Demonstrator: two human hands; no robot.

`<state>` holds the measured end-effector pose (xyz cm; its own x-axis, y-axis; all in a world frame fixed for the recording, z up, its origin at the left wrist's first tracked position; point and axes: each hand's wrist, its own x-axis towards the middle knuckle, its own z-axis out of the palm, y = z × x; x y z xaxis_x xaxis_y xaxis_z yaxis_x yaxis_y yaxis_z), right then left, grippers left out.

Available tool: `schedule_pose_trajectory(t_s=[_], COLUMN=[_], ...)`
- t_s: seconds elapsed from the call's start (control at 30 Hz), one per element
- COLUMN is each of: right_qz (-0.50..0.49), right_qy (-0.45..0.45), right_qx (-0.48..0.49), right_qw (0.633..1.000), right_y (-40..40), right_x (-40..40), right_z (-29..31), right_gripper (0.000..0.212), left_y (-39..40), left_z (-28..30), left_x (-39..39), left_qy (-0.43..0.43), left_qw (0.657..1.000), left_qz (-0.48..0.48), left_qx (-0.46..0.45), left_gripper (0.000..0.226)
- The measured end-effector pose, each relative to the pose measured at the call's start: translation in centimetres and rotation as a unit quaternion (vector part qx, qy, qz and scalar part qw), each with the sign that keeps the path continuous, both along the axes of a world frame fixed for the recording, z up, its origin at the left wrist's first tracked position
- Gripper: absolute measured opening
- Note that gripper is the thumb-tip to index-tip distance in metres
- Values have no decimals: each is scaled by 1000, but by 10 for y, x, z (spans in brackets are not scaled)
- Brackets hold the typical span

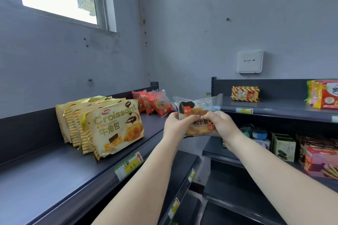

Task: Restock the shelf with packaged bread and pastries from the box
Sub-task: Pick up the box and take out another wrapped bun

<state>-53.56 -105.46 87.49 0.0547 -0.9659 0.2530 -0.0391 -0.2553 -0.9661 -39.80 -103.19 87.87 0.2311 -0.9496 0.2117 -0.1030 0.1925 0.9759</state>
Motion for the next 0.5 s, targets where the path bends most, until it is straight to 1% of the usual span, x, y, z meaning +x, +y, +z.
schedule_pose_trajectory(t_s=[0.07, 0.13, 0.17, 0.23, 0.3, 0.33, 0.43, 0.5], right_qz=[1, 5, 4, 0, 7, 9, 14, 27], right_qy=[-3, -8, -13, -22, -18, -14, 8, 16], right_qx=[0, -6, -11, -14, -21, -26, -33, -41], right_qw=[1000, 1000, 1000, 1000, 1000, 1000, 999, 999], right_y=[-27, -54, -67, -96, -128, -145, -197, -229], right_x=[-5, -10, -12, -16, -18, -19, -17, -14], right_z=[-1, -1, -1, 1, 6, 9, 21, 27], right_gripper=[31, 18, 15, 17, 9, 8, 10, 14], left_y=[-27, -58, -73, -103, -136, -153, -203, -234], left_z=[-2, -2, -1, 4, 9, 12, 20, 24], left_x=[-5, -11, -13, -18, -20, -20, -12, -7], left_qy=[1, -4, -7, -12, -22, -30, -32, -26], left_qw=[1000, 1000, 1000, 1000, 1000, 999, 999, 999], left_qz=[1, -1, -4, -14, -14, -13, -20, -22], left_qx=[1, 2, 4, 7, 7, 6, 0, 7], left_gripper=[50, 53, 56, 69, 76, 74, 53, 49])
